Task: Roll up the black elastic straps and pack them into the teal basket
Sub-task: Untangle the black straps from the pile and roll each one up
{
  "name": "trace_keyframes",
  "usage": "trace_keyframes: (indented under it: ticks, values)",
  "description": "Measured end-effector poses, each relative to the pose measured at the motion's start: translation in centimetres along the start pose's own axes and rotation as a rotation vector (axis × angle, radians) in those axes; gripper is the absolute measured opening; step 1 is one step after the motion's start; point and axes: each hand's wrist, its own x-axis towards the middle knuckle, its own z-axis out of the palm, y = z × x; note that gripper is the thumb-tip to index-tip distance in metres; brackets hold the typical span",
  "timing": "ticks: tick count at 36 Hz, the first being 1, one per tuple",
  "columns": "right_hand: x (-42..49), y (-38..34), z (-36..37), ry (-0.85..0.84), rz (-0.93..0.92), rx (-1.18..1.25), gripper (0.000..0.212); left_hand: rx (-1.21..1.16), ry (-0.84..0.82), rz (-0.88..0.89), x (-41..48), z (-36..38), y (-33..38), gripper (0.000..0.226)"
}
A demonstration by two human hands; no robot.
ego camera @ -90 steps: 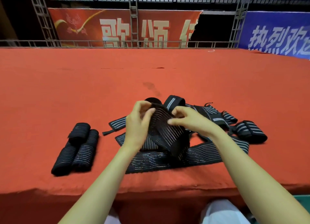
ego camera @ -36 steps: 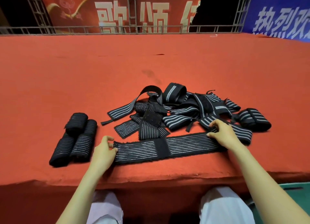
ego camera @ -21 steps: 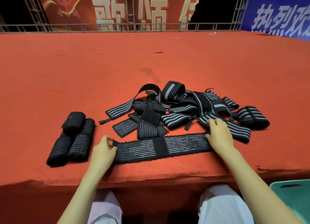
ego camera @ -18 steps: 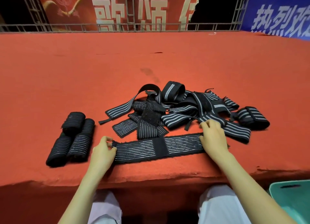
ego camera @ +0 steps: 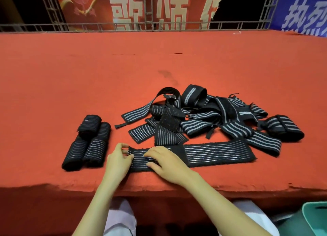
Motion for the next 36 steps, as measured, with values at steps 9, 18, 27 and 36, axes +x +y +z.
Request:
trace_keyframes:
  ticks: [9,18,27,36]
  values:
    - [-0.3,0.6,1.6,0.007,0.056,-0.031,0.051,-0.051,0.022,-0.008,0.5,-0.1,-0.8,0.033]
    - [-0.4,0.4,2.1,0.147,0.088,-0.075,0.044,0.241,0.111,0.033,0.0,-0.2,-2.1,0.026]
    - [-0.5,0.4,2.2,0.141,0.104,-0.073,0.041,-0.02,0.026,-0.093,-0.8,0.2,-1.8,0.019]
    - [-0.7,0.2,2.0,0.15,0.102,-0.074,0.04,-0.09,0.207,0.053,-2.6,0.6,-1.2,0.01]
